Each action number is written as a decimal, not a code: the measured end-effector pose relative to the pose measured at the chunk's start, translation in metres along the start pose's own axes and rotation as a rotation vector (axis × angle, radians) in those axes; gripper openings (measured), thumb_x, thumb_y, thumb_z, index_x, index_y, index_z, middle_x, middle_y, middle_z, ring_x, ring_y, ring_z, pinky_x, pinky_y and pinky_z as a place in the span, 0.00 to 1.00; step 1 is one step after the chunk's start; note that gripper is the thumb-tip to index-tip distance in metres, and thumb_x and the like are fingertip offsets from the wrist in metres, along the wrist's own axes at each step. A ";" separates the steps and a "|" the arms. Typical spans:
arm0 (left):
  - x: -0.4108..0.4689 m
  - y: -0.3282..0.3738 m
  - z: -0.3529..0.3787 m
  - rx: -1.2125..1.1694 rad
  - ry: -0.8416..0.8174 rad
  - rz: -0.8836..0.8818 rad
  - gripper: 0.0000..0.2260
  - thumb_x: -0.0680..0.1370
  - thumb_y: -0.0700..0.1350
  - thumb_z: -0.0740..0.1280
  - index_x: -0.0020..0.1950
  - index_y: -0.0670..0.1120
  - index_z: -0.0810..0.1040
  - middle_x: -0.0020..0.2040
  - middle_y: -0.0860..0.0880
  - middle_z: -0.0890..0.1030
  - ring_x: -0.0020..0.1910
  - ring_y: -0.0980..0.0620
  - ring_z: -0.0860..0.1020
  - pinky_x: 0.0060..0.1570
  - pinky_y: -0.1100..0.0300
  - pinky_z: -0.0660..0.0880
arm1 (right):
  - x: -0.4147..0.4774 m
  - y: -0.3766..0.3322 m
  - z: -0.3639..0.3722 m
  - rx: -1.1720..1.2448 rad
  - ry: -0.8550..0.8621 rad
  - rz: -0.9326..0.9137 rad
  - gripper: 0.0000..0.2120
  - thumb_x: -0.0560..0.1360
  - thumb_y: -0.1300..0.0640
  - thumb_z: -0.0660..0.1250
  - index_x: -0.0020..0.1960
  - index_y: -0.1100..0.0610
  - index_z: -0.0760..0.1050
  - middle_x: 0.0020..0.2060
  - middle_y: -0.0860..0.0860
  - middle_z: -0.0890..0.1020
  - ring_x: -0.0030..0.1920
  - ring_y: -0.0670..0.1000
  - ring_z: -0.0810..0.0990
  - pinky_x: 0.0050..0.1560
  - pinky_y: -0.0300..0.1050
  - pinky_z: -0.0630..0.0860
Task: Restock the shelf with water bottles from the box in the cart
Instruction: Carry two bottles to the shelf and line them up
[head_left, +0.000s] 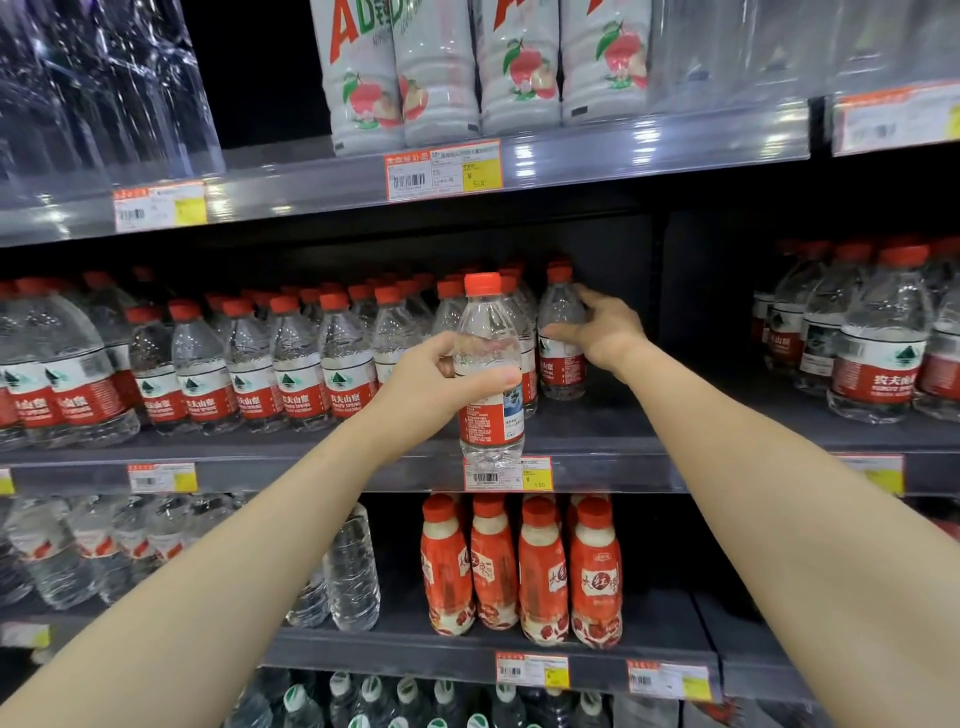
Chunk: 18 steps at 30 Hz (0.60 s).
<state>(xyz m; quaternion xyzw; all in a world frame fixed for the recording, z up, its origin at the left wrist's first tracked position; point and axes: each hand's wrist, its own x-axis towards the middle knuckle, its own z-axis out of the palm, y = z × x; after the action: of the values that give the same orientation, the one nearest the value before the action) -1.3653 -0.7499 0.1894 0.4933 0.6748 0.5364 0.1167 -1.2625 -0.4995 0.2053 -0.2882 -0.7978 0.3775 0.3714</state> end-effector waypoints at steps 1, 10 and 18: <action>0.000 0.001 0.000 -0.004 -0.002 0.001 0.28 0.62 0.70 0.83 0.58 0.64 0.83 0.53 0.52 0.89 0.51 0.52 0.89 0.56 0.46 0.84 | -0.001 -0.001 0.001 -0.011 -0.006 0.001 0.45 0.70 0.47 0.81 0.81 0.48 0.63 0.72 0.52 0.76 0.70 0.54 0.76 0.69 0.48 0.74; 0.002 0.014 0.011 0.060 0.058 0.039 0.27 0.62 0.71 0.80 0.57 0.63 0.81 0.47 0.53 0.88 0.44 0.57 0.87 0.37 0.61 0.84 | -0.058 -0.025 -0.017 0.029 0.208 -0.217 0.18 0.73 0.63 0.69 0.60 0.50 0.78 0.50 0.50 0.81 0.49 0.54 0.82 0.51 0.51 0.82; 0.012 0.029 0.037 -0.023 0.088 0.040 0.24 0.66 0.64 0.82 0.57 0.57 0.83 0.47 0.63 0.87 0.44 0.63 0.87 0.36 0.71 0.79 | -0.114 -0.039 -0.036 0.206 -0.529 -0.268 0.29 0.69 0.55 0.79 0.56 0.24 0.74 0.57 0.44 0.85 0.56 0.44 0.84 0.52 0.40 0.82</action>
<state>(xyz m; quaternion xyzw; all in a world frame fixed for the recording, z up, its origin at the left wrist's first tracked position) -1.3305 -0.7197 0.2037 0.4812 0.6632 0.5673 0.0821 -1.1767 -0.5913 0.2101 -0.0330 -0.8553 0.4658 0.2246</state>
